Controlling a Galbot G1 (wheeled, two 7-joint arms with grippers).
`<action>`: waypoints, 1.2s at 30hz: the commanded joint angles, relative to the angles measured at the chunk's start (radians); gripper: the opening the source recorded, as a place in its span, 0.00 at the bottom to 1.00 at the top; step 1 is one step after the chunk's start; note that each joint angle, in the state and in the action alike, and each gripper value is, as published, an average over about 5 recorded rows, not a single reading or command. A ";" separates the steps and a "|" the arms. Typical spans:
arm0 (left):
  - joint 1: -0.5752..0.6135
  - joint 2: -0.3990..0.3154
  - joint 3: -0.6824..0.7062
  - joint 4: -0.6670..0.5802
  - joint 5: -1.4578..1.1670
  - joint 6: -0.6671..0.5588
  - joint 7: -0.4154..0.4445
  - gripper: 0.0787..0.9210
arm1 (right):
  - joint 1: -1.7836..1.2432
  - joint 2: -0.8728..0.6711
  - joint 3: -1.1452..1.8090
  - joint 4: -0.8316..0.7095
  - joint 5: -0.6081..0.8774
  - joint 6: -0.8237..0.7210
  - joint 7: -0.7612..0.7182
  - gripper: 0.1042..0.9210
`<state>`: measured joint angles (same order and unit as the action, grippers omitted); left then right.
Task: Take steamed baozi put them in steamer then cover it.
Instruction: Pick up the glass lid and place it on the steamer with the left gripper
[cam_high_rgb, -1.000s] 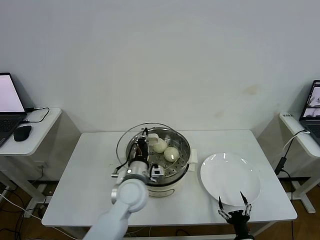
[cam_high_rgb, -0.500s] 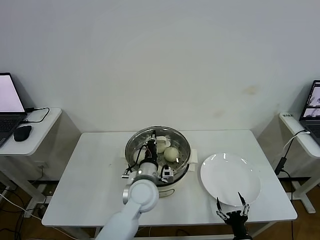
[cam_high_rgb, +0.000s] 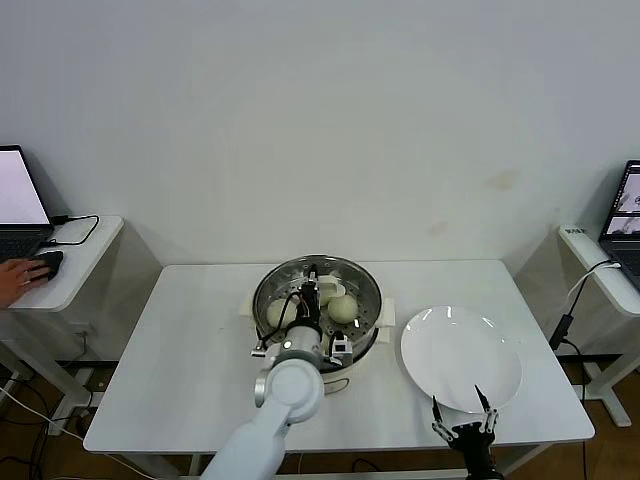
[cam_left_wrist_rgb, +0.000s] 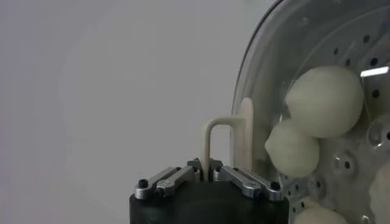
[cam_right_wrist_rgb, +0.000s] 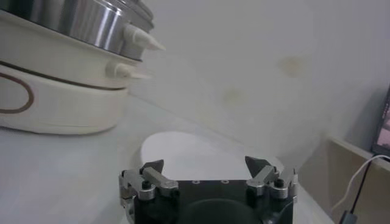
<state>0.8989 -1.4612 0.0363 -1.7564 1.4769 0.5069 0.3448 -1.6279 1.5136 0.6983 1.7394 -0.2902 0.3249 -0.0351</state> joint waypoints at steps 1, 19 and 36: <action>0.000 -0.009 0.000 0.023 0.005 -0.003 -0.011 0.07 | 0.000 -0.001 -0.001 -0.002 0.001 0.001 0.000 0.88; 0.016 -0.007 -0.017 0.011 0.003 -0.022 -0.044 0.10 | -0.001 -0.003 -0.008 -0.005 -0.001 0.004 -0.003 0.88; 0.251 0.175 -0.067 -0.384 -0.178 -0.033 -0.108 0.68 | -0.011 0.000 -0.012 0.000 -0.010 0.006 -0.005 0.88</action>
<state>0.9977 -1.3951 0.0049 -1.8820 1.4283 0.4790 0.2765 -1.6365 1.5139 0.6873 1.7374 -0.2990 0.3297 -0.0401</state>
